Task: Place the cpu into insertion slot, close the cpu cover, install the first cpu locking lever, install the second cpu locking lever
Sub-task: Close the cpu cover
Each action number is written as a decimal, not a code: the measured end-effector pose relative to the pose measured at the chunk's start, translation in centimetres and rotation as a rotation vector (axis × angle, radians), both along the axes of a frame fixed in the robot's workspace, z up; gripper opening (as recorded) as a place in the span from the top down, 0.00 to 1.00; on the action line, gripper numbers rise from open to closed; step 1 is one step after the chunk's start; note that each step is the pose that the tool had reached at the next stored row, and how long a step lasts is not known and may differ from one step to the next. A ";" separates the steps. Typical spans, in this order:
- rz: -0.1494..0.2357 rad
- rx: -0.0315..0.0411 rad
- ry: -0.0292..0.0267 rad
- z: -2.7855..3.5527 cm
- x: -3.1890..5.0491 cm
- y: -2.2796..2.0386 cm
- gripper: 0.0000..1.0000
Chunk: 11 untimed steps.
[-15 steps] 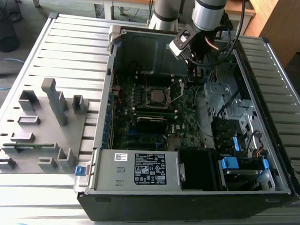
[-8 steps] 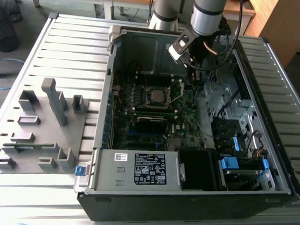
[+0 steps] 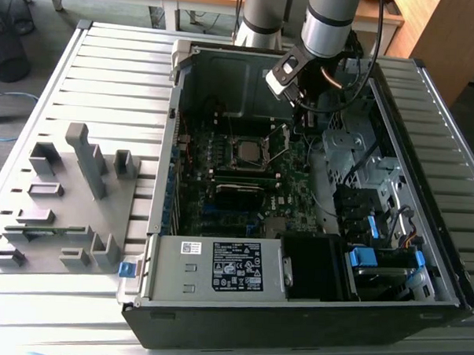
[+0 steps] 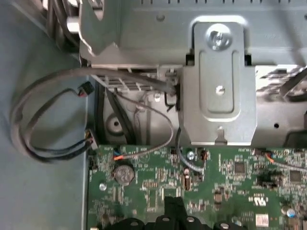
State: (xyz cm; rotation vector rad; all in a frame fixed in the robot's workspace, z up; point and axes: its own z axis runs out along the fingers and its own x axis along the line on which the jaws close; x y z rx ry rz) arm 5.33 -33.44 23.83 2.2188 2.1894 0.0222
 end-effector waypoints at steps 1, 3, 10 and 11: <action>0.000 0.0009 0.0082 -0.01 0.01 0.00 0.90; 0.000 0.0009 0.0117 0.01 0.00 -0.01 0.90; 0.000 0.0012 0.0128 -0.02 -0.48 0.03 0.90; 0.000 0.0012 0.0128 -0.02 -0.69 0.05 0.90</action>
